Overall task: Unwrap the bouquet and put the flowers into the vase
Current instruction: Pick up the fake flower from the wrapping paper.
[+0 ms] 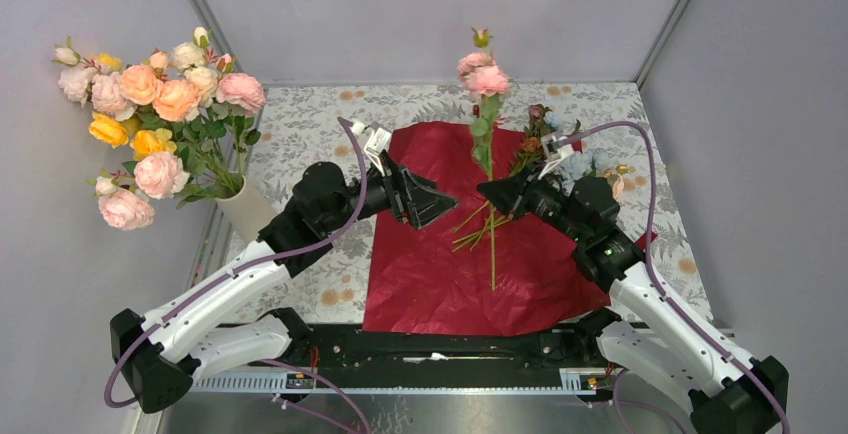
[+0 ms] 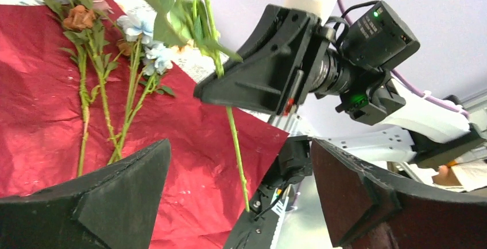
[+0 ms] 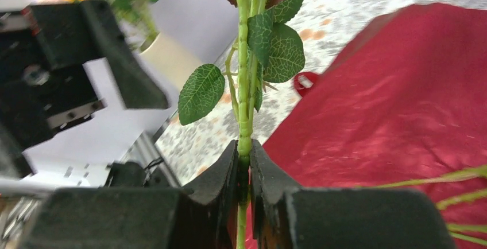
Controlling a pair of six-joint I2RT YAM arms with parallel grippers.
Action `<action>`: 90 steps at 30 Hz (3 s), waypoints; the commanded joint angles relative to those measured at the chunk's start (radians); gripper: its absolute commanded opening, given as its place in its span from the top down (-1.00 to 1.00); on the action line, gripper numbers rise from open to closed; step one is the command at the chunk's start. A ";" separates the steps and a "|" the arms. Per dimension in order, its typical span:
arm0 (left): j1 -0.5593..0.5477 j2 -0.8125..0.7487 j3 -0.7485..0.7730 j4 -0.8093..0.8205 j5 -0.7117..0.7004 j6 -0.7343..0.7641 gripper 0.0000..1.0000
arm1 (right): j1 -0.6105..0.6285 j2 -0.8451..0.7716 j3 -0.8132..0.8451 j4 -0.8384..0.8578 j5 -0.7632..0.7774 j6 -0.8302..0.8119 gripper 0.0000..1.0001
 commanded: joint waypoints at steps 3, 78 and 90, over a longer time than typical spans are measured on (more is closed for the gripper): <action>0.001 -0.053 -0.027 0.126 0.042 -0.089 -0.95 | 0.196 0.027 0.098 0.112 0.054 -0.059 1.00; 0.228 -0.221 0.392 -0.431 -0.950 0.800 1.00 | 0.223 -0.219 -0.095 -0.223 0.664 -0.186 -1.00; 0.492 -0.214 0.467 -0.321 -0.898 0.764 1.00 | 0.143 -0.272 -0.182 -0.226 0.587 -0.153 -0.99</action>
